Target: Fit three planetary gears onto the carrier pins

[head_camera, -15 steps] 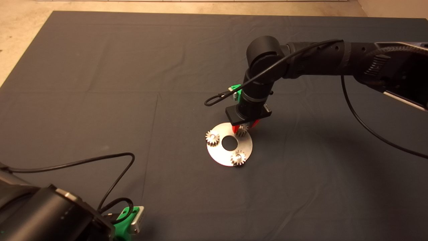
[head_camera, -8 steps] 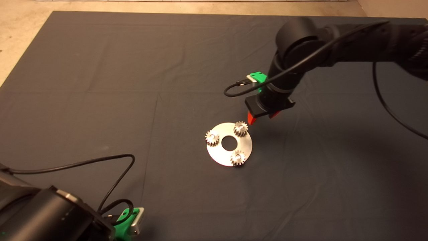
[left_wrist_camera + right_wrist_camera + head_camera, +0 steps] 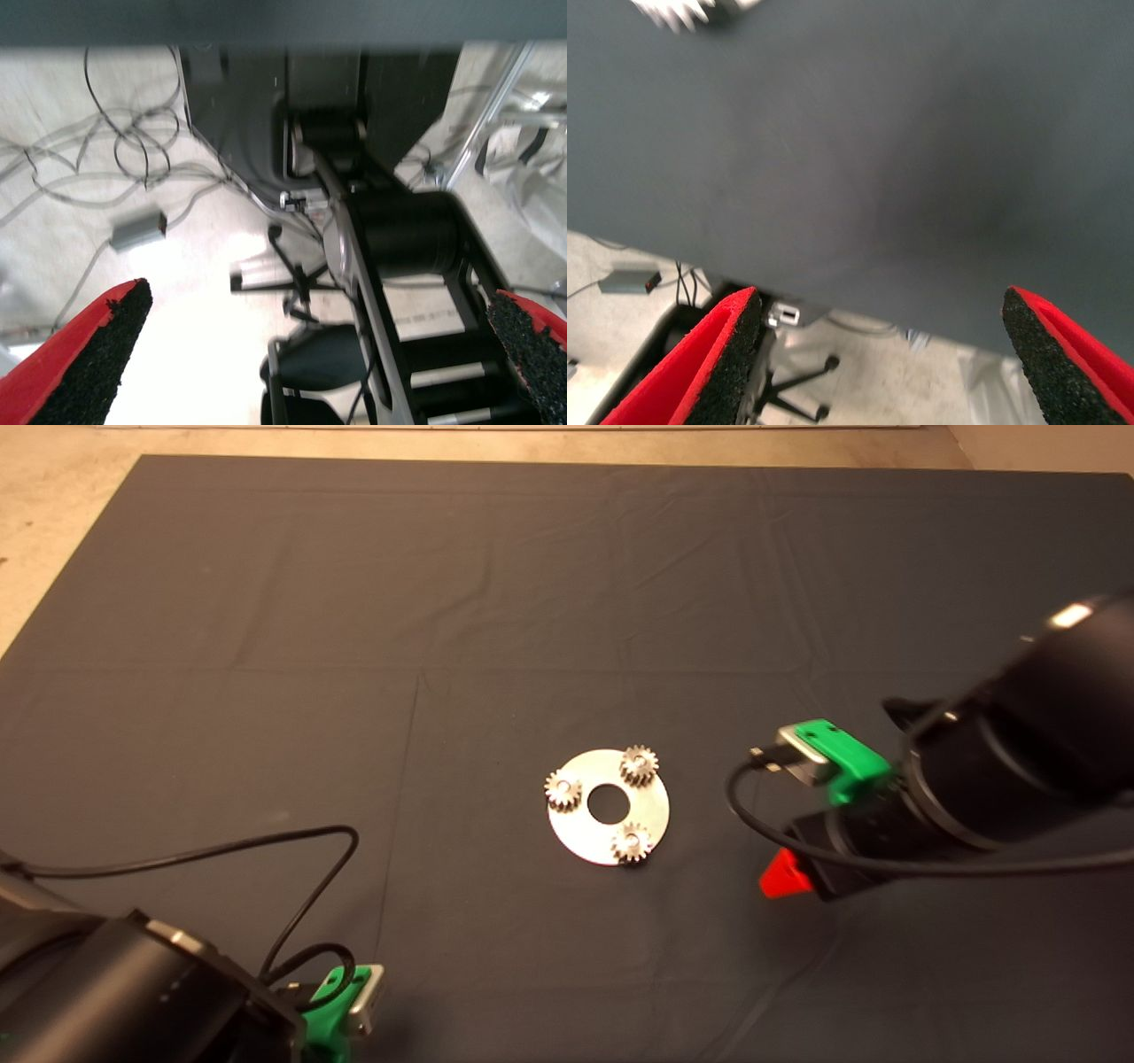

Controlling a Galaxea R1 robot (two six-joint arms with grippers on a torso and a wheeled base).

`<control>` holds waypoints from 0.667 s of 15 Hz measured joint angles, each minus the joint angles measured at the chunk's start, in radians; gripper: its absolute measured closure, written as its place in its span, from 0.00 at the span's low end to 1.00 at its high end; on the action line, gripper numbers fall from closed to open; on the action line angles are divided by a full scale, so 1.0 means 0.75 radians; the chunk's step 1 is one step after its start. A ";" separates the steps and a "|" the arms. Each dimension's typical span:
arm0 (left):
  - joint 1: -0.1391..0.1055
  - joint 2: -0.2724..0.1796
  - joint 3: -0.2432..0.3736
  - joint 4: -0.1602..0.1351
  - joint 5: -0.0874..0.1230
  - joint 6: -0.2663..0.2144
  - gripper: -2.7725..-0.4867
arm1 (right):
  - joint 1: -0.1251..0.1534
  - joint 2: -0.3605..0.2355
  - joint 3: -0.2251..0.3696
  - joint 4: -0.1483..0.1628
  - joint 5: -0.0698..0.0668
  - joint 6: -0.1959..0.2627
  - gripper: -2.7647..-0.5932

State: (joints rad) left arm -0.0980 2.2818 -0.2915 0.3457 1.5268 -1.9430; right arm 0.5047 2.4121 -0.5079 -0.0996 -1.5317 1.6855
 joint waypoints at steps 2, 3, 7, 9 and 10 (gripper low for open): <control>-0.142 0.022 0.000 -0.002 -0.001 0.000 0.00 | 0.006 -0.044 0.032 0.017 -0.003 0.009 0.34; -0.221 0.035 -0.001 -0.006 0.000 0.001 0.00 | 0.009 -0.051 0.040 0.024 -0.003 0.012 0.34; -0.370 0.077 -0.026 -0.132 -0.001 0.010 0.00 | 0.012 -0.084 0.070 0.055 -0.002 0.019 0.28; -0.398 0.080 -0.046 -0.187 -0.001 0.016 0.00 | 0.012 -0.105 0.075 0.062 -0.003 0.020 0.21; -0.407 0.081 -0.049 -0.205 0.000 0.017 0.00 | 0.012 -0.115 0.078 0.062 -0.003 0.020 0.21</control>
State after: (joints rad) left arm -0.4034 2.3423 -0.3279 0.1917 1.5268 -1.9304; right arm 0.5138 2.3260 -0.4494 -0.0528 -1.5336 1.7006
